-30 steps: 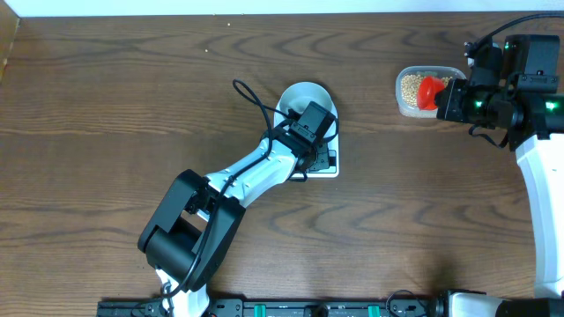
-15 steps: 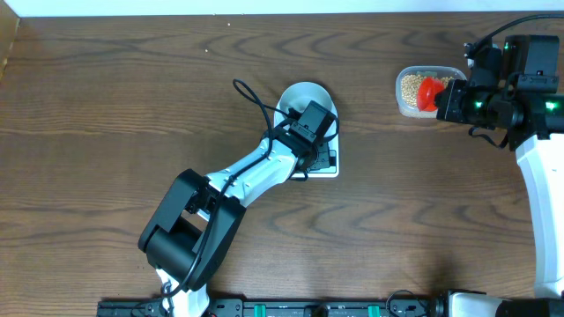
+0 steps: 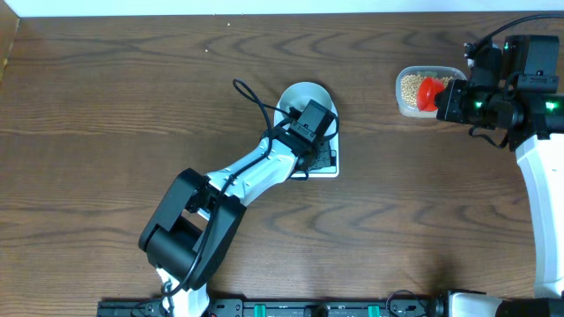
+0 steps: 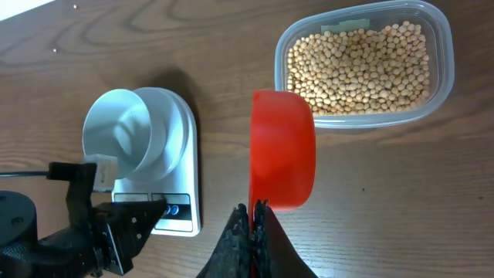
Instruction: Scoop item into bowl and weigh 50g on scale
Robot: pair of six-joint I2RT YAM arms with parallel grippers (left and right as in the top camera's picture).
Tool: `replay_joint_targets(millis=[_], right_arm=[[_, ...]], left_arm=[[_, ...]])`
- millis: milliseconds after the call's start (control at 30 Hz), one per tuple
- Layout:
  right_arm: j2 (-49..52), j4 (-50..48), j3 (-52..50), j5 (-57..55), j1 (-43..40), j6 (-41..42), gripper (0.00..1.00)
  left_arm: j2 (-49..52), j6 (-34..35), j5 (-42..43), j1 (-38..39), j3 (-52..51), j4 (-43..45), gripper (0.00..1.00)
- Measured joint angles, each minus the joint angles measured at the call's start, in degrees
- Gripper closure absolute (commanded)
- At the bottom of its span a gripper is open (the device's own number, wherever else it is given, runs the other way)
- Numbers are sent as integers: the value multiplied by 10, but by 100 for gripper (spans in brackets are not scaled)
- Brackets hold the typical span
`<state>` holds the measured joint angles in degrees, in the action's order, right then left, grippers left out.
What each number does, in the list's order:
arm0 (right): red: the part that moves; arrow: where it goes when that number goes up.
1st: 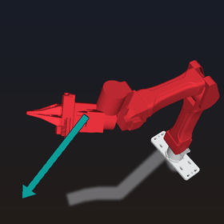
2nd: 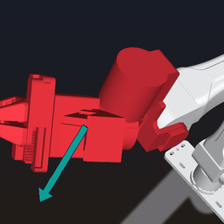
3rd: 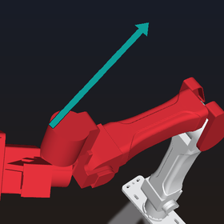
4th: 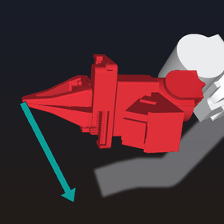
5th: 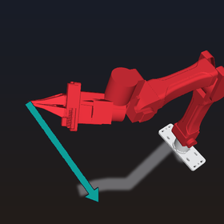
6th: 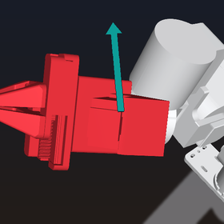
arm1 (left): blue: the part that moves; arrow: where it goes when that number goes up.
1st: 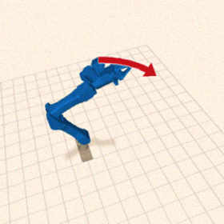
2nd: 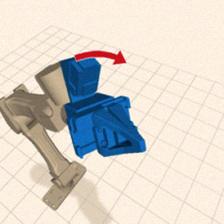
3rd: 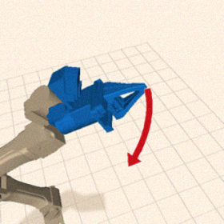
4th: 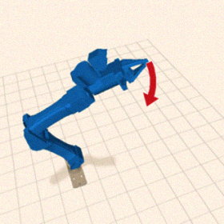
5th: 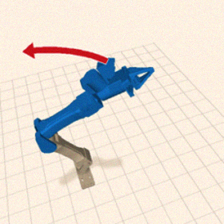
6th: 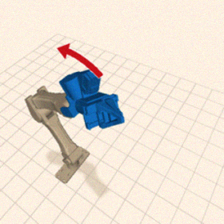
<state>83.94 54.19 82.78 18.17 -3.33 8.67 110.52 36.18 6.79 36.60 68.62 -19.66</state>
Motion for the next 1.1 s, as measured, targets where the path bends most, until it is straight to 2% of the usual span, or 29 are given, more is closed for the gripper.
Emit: replay_joint_targets(millis=[467,733,1100], right_arm=[[0,0,0,0,0,0,99],[0,0,0,0,0,0,99],[0,-5,0,-25,0,0,99]], left_arm=[[1,-7,13,-2,1,0,93],[-13,-74,17,2,3,-16,93],[-113,-138,17,6,3,-67,93]])
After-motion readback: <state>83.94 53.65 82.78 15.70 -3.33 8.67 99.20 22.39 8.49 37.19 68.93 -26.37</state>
